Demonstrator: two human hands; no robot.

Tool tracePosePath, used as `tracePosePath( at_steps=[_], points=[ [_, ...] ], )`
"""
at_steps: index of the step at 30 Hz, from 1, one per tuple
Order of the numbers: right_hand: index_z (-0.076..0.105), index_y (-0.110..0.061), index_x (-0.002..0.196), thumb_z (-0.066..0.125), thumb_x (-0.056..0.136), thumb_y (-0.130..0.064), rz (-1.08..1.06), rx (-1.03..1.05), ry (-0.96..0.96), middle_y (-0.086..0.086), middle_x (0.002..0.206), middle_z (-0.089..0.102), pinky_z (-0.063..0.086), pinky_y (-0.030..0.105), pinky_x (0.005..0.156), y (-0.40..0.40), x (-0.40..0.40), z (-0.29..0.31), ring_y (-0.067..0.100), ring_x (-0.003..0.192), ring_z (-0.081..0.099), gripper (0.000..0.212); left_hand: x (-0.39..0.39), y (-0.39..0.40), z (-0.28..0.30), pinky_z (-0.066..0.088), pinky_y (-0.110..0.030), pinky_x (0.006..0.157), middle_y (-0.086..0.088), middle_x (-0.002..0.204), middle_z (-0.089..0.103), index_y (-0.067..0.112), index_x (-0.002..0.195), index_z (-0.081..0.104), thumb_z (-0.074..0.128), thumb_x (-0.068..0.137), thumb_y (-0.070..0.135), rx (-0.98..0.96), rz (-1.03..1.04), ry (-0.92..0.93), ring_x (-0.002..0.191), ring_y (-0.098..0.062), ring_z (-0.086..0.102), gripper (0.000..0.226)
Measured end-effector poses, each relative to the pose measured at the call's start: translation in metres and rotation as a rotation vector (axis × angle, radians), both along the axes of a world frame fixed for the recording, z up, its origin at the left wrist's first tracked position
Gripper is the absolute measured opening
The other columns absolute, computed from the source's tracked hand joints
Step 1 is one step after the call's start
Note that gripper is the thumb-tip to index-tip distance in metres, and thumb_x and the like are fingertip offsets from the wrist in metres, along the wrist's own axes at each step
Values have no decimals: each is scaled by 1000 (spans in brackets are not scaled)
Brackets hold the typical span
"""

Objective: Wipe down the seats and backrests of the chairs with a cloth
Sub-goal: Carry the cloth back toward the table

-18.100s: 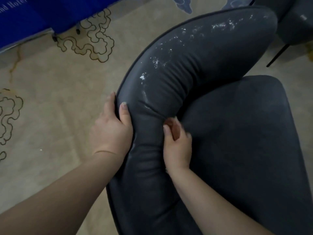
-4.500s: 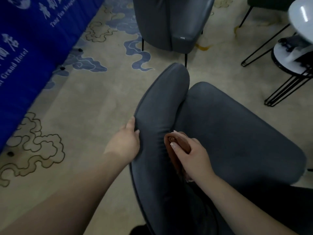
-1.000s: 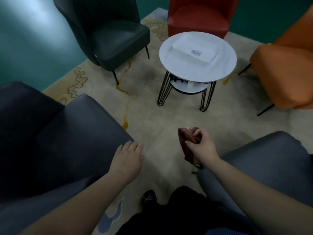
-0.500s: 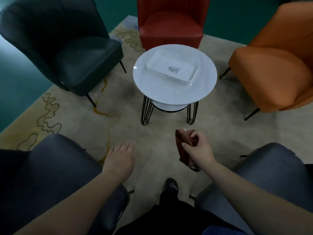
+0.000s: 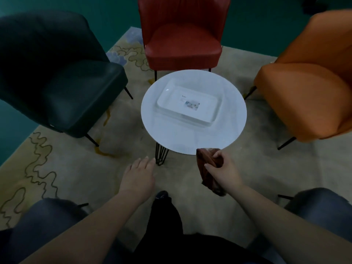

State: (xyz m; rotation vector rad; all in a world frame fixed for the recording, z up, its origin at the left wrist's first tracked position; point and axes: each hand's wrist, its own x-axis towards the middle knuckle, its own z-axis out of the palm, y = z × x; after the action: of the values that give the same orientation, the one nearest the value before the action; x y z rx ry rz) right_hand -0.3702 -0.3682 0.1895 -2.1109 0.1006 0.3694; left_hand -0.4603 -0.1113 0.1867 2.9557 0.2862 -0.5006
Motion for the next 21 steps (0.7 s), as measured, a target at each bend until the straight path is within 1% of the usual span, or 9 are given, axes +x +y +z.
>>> tracePosePath(
  at_steps=[4,6,9,11,13,15,18,21],
  points=[
    [49,-25,93,76,76,-19,-61,-16,-1,-11,95,56,38,14,63,30,46,-1,3,86,54,32,63,38,-8,19,-38,116,0,159,21,25,153,18,28,101,40,0,-71,13,145,-21,19,55],
    [50,-24,95,76,76,-21,-90,-31,4,-10,99,55,38,12,64,44,66,-2,3,87,53,33,91,58,-11,19,-39,115,0,159,21,25,153,17,29,101,40,-8,-109,35,145,-21,18,55],
    [51,-26,98,76,76,-22,-186,-30,25,-10,100,56,36,9,60,60,90,-4,-2,84,54,34,123,82,-17,19,-39,115,1,158,22,26,152,17,29,101,41,11,-167,47,144,-21,20,55],
    [51,-28,101,76,76,-24,-232,-31,51,-11,101,57,37,11,64,67,104,-5,0,85,54,35,146,92,-21,20,-39,115,1,157,24,26,152,18,29,101,41,14,-201,68,143,-22,21,54],
    [52,-28,103,76,76,-24,-253,-25,76,-11,105,58,39,16,69,70,118,-8,6,92,57,37,168,97,-26,20,-39,115,-1,158,23,25,152,18,27,101,40,15,-214,81,144,-22,21,54],
    [52,-29,104,76,76,-25,-275,-19,98,-12,106,59,41,17,70,70,134,-12,7,95,59,37,194,98,-33,19,-40,116,-1,158,21,25,153,16,27,101,41,-3,-221,105,144,-22,19,55],
    [51,-33,103,76,76,-27,-293,-19,137,-13,107,60,41,17,69,69,164,-18,2,92,58,38,231,94,-44,18,-40,117,-2,160,17,25,153,12,28,101,42,-5,-263,126,145,-22,17,57],
    [51,-34,104,76,76,-27,-266,-24,165,-15,106,60,40,13,66,68,200,-28,-4,88,56,38,266,91,-54,15,-42,118,-2,160,15,25,153,11,28,101,44,-16,-274,153,147,-23,14,58]
  ],
)
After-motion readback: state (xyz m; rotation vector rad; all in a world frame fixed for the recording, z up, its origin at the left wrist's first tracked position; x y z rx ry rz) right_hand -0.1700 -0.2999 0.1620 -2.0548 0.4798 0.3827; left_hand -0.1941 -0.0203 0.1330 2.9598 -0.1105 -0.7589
